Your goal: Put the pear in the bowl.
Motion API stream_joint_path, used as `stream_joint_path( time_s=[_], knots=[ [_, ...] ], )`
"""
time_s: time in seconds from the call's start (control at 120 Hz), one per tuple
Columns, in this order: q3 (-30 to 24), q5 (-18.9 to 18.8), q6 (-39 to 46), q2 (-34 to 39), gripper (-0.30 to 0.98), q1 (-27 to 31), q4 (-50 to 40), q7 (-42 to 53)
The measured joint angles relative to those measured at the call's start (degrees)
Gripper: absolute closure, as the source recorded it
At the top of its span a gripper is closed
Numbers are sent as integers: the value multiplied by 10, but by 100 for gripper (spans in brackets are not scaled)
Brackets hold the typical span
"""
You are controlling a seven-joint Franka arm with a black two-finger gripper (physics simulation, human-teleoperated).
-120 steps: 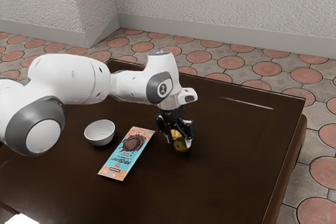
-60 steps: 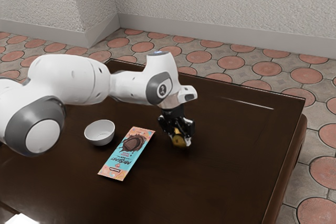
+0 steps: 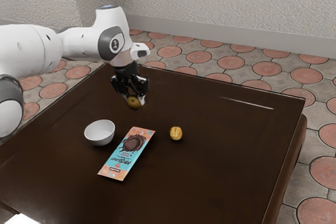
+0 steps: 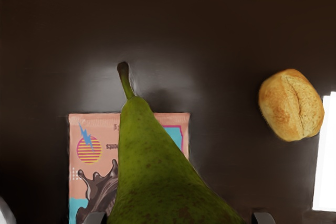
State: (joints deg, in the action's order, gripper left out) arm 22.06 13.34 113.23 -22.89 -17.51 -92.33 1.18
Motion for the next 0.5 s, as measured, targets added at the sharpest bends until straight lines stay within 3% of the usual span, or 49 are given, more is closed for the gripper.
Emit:
stream_joint_path(
  time_s=[0.275,0.5],
  knots=[
    [73,-30,-32,78,49,1,-107,-2],
    [78,-28,-29,34,49,2,-119,-2]
  ],
)
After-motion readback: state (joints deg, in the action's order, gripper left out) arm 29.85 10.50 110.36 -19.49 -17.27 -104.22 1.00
